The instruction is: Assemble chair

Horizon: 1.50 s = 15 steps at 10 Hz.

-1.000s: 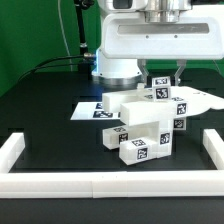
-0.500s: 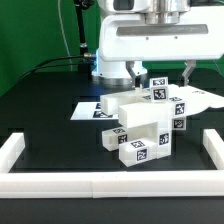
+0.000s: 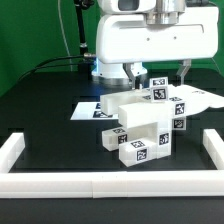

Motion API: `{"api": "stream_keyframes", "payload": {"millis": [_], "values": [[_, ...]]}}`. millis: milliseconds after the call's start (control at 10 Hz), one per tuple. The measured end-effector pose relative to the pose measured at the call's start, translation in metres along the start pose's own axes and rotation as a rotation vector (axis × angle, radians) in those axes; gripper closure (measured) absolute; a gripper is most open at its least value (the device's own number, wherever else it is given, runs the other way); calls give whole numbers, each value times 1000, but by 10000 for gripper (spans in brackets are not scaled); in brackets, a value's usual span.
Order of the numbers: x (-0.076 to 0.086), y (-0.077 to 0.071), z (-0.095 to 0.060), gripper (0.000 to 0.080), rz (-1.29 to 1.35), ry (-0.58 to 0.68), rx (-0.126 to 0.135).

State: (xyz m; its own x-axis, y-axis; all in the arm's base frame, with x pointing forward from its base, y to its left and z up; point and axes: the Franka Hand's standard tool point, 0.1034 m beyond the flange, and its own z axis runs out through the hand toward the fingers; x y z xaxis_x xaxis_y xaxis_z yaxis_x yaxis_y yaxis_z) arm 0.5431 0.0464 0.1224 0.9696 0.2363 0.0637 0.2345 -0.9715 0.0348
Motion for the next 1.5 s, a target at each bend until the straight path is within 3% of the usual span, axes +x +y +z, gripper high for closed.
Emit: {"api": "stream_keyframes", "payload": {"millis": [100,200,300,400,1000,1300,1500], "values": [[0,0,0,280,66,0,2],[0,-1,0,463,149,1,3],[0,-1,0,463,222,1,4],[0,-2,0,515,283,1,8],[1,-7,1,515,737,-3,20],[1,-7,1,504,707,-2,21],[-1,3,-1,193,481,-19,33]]}}
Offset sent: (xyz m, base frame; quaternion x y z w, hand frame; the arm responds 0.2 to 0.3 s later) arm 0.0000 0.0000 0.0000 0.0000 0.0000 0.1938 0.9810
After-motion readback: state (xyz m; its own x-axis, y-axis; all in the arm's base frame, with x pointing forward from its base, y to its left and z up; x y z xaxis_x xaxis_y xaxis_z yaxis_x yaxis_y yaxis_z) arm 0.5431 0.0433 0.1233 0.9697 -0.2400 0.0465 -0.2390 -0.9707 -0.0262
